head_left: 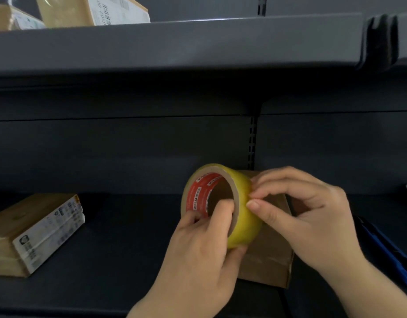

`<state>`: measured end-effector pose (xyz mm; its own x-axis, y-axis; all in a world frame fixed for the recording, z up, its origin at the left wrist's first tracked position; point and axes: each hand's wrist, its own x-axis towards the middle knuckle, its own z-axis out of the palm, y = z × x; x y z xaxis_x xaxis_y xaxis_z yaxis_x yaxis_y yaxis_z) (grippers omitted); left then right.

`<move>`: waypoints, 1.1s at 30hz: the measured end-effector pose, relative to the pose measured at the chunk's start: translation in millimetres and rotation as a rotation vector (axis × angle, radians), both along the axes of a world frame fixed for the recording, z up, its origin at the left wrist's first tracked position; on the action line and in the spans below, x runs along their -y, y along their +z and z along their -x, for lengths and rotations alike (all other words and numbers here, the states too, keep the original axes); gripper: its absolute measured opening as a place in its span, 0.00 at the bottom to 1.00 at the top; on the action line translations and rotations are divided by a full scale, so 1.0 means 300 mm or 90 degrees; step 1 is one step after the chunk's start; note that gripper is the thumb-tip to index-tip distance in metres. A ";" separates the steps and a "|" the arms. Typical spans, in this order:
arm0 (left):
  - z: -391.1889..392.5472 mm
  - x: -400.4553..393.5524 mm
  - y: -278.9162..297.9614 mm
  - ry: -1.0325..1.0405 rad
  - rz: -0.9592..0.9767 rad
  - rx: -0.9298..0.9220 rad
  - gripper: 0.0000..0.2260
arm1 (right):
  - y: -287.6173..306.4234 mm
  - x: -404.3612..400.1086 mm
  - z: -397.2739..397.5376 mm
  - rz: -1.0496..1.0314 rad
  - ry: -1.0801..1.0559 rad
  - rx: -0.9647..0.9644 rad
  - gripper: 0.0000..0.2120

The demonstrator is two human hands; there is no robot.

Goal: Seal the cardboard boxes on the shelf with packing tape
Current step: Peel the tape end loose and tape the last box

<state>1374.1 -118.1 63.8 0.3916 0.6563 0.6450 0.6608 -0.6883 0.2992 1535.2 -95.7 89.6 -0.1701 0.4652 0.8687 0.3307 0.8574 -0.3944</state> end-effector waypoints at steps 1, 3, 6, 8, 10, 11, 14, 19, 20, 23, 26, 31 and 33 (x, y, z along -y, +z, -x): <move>0.001 0.001 -0.001 0.005 0.001 -0.007 0.20 | 0.009 0.000 -0.007 0.021 0.016 0.014 0.05; 0.003 0.004 -0.005 0.017 0.000 -0.027 0.20 | 0.031 -0.003 -0.024 0.071 0.047 0.060 0.04; 0.004 0.012 -0.007 0.023 0.006 -0.033 0.21 | 0.068 -0.007 -0.045 0.133 0.084 0.130 0.05; 0.006 0.017 -0.008 0.017 0.006 -0.031 0.21 | 0.084 -0.009 -0.048 0.145 0.088 0.176 0.04; 0.008 0.023 -0.009 0.008 0.003 -0.029 0.21 | 0.090 -0.010 -0.044 0.148 0.094 0.205 0.03; 0.010 0.024 -0.010 0.002 0.005 -0.025 0.21 | 0.090 -0.011 -0.042 0.144 0.095 0.217 0.02; 0.016 0.026 -0.018 -0.016 0.018 -0.007 0.22 | 0.079 -0.012 -0.030 0.099 0.064 0.264 0.03; 0.025 0.028 -0.019 -0.025 0.037 0.016 0.25 | 0.039 -0.010 -0.004 0.055 0.036 0.210 0.04; 0.027 0.028 -0.017 -0.024 0.043 0.026 0.25 | 0.032 -0.008 0.002 0.050 0.031 0.196 0.03; 0.035 0.028 -0.015 -0.008 0.041 0.044 0.25 | 0.010 -0.002 0.009 0.035 0.008 0.103 0.06; 0.034 0.028 -0.015 -0.009 0.033 0.051 0.25 | -0.009 0.003 0.012 0.035 0.018 0.038 0.14; 0.025 0.029 -0.019 -0.019 0.038 0.044 0.26 | -0.013 0.015 0.016 0.046 0.022 -0.022 0.09; 0.023 0.028 -0.023 -0.017 0.038 0.043 0.25 | -0.003 0.016 0.009 0.063 0.028 -0.016 0.07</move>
<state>1367.1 -126.5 56.8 0.3666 0.6842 0.6305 0.6190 -0.6853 0.3837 1532.5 -100.5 88.7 -0.1712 0.5414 0.8232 0.2820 0.8275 -0.4856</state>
